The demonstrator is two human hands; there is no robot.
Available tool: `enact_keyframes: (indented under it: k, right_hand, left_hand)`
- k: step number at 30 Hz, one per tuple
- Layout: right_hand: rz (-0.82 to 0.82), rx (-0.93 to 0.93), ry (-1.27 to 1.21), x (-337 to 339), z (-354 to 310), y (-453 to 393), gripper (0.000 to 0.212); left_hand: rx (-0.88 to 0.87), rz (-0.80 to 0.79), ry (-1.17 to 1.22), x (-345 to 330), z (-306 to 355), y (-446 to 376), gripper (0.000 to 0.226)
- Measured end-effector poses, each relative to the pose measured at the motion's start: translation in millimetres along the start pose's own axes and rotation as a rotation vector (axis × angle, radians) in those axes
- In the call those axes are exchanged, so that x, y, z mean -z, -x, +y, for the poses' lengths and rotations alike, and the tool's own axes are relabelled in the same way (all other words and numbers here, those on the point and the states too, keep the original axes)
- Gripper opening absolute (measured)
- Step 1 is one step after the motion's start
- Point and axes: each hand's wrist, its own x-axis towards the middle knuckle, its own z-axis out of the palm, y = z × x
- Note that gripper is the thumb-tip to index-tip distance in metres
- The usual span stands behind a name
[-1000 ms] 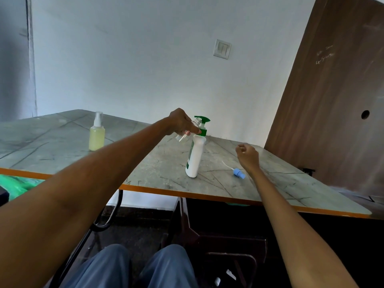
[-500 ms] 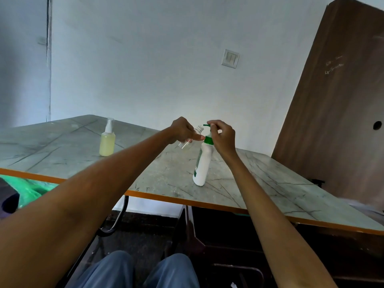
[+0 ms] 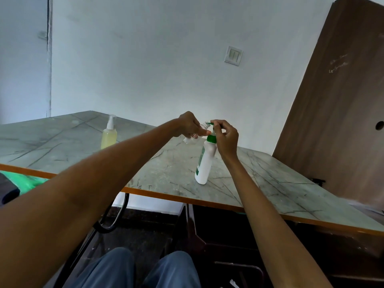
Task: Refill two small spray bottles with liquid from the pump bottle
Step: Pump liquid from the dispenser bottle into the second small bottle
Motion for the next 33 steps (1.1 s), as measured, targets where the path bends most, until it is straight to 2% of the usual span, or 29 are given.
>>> enact_keyframes:
  k: [5, 11, 15, 22, 29, 33]
  right_hand:
    - [0.115, -0.03, -0.026, -10.0, -1.0, 6.3, 0.022]
    - [0.166, -0.024, -0.065, -18.0, 12.5, 20.5, 0.042]
    - [0.146, -0.045, -0.058, -19.2, 11.6, 18.1, 0.046]
    - [0.1, -0.072, -0.057, -11.9, 10.1, 6.3, 0.041]
    - [0.179, 0.085, 0.031, -16.5, 15.6, 22.5, 0.046]
    - [0.14, 0.015, 0.038, -13.9, 9.1, 19.0, 0.05]
  left_hand:
    - [-0.004, 0.008, 0.009, -0.9, 0.7, 0.1, 0.04]
    - [-0.017, 0.003, -0.083, -3.5, -2.5, 0.5, 0.041]
    - [-0.023, 0.028, -0.079, -3.6, -6.2, 0.6, 0.039]
    - [-0.011, 0.019, -0.099, -1.8, 1.5, -2.6, 0.041]
    - [-0.001, 0.035, -0.1, -4.9, -5.8, 0.1, 0.042]
    - [0.003, 0.033, -0.11, -3.3, -3.1, 0.6, 0.043]
